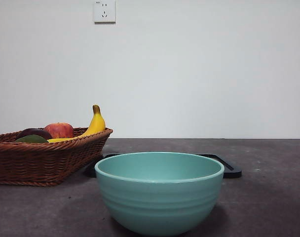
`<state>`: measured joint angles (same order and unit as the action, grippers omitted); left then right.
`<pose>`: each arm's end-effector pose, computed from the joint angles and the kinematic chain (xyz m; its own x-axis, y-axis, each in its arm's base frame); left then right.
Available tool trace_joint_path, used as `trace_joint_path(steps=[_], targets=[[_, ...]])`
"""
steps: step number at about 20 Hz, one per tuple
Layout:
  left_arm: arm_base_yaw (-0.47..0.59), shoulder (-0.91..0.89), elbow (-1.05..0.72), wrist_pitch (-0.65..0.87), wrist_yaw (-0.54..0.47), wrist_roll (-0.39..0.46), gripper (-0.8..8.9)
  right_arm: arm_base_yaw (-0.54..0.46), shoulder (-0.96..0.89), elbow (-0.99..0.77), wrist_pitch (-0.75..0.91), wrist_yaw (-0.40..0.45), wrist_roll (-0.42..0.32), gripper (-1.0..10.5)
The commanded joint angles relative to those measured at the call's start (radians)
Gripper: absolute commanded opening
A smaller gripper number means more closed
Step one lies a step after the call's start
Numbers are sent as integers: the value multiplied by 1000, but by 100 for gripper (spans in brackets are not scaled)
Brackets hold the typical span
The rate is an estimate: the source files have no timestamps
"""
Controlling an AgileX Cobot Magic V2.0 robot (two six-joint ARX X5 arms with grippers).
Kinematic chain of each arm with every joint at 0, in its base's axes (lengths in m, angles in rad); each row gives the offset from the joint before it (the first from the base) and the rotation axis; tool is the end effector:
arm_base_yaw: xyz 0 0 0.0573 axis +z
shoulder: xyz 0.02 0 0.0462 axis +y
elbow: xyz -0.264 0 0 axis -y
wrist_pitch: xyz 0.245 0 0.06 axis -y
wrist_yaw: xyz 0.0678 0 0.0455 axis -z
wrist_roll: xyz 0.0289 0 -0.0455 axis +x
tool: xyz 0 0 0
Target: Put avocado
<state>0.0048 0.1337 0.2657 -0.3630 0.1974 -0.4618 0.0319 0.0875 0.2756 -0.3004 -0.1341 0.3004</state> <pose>0.0869 -0.0053 0.2084 0.9555 -0.1915 -0.2245 0.0647 0.8782 -0.4739 0.0821 0.0065 0.2205 0.9800 0.1650 -0.1111 -0.1239 0.9432 0.3084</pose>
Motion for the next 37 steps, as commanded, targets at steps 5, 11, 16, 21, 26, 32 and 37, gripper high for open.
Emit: trace_joint_path(steps=[5, 11, 16, 21, 26, 32, 37], targets=[[1, 149, 166, -124, 117, 93, 9, 2, 161, 200, -195, -124, -46, 8], [-3, 276, 318, -272, 179, 201, 10, 6, 336, 371, -359, -217, -115, 8], [-36, 372, 439, -397, 198, 253, 9, 30, 476, 506, -487, -317, -154, 8], [-105, 448, 522, -547, 263, 294, 9, 153, 592, 634, -658, -323, -225, 8], [-145, 455, 525, -591, 285, 298, 9, 290, 624, 643, -738, -337, -270, 8], [-146, 455, 525, -584, 283, 289, 99, 319, 624, 643, -726, -337, -282, 16], [-146, 455, 525, -584, 283, 288, 451, 319, 624, 643, -725, -337, -274, 387]])
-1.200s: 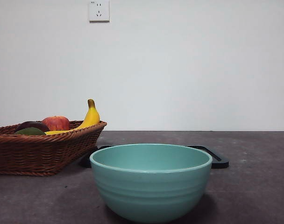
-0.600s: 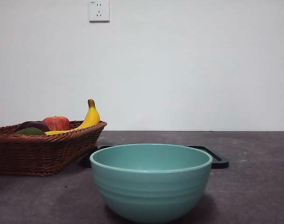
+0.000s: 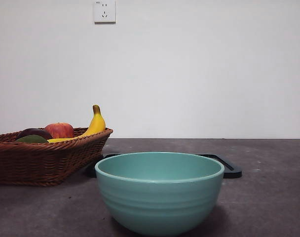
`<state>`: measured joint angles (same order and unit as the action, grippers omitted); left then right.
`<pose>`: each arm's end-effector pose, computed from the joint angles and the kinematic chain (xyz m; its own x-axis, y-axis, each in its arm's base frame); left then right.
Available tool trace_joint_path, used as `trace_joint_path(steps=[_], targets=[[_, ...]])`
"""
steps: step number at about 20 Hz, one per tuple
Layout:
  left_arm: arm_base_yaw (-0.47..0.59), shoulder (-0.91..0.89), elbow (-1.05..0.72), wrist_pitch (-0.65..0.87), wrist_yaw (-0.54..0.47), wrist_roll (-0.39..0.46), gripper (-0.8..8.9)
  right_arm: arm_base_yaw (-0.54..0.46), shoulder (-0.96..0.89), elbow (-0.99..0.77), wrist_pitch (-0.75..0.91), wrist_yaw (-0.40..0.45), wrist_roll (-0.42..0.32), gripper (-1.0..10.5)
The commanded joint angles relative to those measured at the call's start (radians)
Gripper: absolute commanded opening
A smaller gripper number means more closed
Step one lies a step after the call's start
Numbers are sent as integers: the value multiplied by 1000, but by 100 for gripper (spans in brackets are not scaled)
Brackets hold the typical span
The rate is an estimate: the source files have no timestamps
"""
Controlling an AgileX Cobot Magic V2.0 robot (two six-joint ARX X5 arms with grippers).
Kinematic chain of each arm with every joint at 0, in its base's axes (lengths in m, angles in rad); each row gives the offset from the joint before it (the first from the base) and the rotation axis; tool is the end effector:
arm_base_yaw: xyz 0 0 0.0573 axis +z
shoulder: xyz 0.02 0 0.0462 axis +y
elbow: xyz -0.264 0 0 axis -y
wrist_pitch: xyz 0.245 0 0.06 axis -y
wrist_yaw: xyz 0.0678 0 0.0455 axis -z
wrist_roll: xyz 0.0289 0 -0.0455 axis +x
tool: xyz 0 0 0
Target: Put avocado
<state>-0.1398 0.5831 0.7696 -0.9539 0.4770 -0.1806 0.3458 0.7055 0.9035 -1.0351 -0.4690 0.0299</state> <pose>0.0937 -0.0266 0.2884 0.5692 -0.5437 -0.6168 0.3202 0.8375 -0.4428 0.0991 0.0496 0.3122 0.4088 0.6277 -0.6625 -0.5659 0.7438 0.3556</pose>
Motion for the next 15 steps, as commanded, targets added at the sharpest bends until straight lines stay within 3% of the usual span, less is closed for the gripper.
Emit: trace_joint_path(steps=[1, 6, 10, 15], targets=[[-2, 6, 21, 8, 3, 7, 467, 5, 6, 15, 10, -2, -3, 405], [-2, 51, 22, 98, -44, 3, 463, 5, 6, 15, 10, -2, -3, 405], [-11, 204, 43, 218, -87, 9, 462, 5, 6, 15, 10, -2, -3, 405], [-64, 466, 155, 272, -260, 56, 459, 5, 6, 15, 10, -2, -3, 405]])
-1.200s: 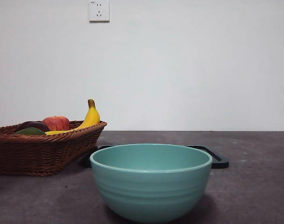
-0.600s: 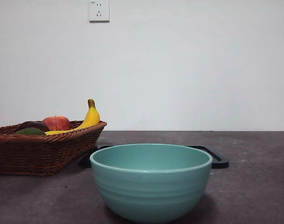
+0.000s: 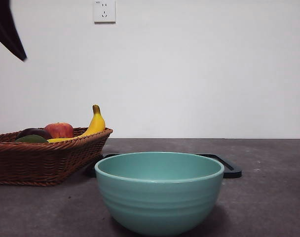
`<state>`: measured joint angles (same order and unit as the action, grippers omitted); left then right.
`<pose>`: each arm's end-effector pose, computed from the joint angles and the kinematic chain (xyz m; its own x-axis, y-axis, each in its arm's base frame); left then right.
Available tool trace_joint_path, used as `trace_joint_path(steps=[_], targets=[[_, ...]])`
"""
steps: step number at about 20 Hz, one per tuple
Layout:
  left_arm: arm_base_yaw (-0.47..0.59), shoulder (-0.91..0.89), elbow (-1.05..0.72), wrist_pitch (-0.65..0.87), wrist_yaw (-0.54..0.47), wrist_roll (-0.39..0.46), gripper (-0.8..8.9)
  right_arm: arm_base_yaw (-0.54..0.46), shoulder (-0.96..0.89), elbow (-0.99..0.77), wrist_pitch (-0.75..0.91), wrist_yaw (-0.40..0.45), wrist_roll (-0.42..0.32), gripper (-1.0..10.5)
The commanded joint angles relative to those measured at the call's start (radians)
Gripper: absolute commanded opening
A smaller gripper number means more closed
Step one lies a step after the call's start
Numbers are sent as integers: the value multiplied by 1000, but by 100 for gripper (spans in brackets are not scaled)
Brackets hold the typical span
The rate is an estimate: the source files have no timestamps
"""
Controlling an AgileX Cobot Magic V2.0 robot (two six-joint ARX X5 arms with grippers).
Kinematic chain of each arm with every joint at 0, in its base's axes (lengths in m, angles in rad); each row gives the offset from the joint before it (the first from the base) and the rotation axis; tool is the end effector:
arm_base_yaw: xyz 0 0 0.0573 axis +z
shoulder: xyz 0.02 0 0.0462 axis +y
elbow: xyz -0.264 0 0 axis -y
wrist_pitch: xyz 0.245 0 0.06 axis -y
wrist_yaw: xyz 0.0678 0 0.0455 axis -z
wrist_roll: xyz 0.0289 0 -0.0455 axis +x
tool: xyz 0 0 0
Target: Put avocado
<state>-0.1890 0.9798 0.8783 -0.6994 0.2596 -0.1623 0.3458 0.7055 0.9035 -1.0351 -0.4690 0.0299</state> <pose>0.1846 -0.0429 0.2889 0.6125 -0.3785 -0.6939 0.2384 0.9255 -0.2944 0.0991 0.0496 0.3122 0.4088 0.6277 -0.6625 -0.5659 0.7438 0.3556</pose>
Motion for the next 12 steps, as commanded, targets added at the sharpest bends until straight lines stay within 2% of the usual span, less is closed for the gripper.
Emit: trace_joint_path(steps=[1, 5, 12], targets=[[-27, 121, 72, 18, -75, 51, 458, 5, 6, 15, 10, -2, -3, 405], [-71, 300, 150, 21, -165, 74, 458, 5, 6, 15, 10, -2, -3, 405], [-100, 499, 161, 85, -220, 89, 458, 5, 6, 15, 10, -2, -3, 405]])
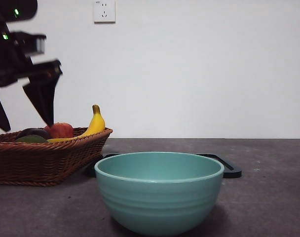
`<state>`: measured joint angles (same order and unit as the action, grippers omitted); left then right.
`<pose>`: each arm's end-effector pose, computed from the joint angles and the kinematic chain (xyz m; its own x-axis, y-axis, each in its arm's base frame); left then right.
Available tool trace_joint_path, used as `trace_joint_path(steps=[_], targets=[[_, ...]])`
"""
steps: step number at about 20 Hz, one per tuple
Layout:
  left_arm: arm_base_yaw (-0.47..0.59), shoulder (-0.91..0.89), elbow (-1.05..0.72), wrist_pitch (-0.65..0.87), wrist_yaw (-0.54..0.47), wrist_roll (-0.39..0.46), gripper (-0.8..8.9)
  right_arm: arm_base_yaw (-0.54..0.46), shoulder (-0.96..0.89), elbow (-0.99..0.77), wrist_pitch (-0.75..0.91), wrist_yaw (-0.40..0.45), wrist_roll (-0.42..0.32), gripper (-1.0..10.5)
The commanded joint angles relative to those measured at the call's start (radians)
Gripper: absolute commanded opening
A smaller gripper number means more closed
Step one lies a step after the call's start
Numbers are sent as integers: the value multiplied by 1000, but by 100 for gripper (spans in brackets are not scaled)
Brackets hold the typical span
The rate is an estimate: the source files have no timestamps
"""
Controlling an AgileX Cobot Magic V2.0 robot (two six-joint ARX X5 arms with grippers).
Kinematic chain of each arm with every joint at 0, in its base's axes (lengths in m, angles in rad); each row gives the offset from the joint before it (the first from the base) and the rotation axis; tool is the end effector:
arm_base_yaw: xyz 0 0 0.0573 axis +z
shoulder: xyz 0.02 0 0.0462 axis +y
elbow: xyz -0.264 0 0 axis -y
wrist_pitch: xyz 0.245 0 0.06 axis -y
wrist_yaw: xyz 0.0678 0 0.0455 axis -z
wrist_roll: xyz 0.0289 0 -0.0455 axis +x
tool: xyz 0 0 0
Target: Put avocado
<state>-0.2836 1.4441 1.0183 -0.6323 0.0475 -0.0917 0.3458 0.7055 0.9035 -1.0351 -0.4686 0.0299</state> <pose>0.2703 -0.0802 0.2346 0.4571 -0.1827 -0.8704 0.2240 0.9708 -0.0861 0.0992 0.0496 0.3122 0.4090 0.6274 -0.6626 -0.5658 0.7441 0.3553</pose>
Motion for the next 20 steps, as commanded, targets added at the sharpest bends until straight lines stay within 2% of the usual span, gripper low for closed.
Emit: trace_joint_path(steps=[1, 9, 12, 13, 20], targets=[[-6, 57, 21, 27, -8, 21, 458, 5, 6, 15, 10, -2, -3, 405], [-6, 161, 21, 58, -15, 21, 423, 5, 6, 15, 10, -2, -3, 404], [-6, 161, 21, 52, -15, 21, 237, 5, 5, 15, 10, -2, -3, 405], [-6, 161, 21, 50, -15, 21, 207, 5, 5, 15, 10, -2, -4, 405], [-11, 85, 21, 37, -13, 15, 204, 5, 5, 15, 10, -2, -4, 404]])
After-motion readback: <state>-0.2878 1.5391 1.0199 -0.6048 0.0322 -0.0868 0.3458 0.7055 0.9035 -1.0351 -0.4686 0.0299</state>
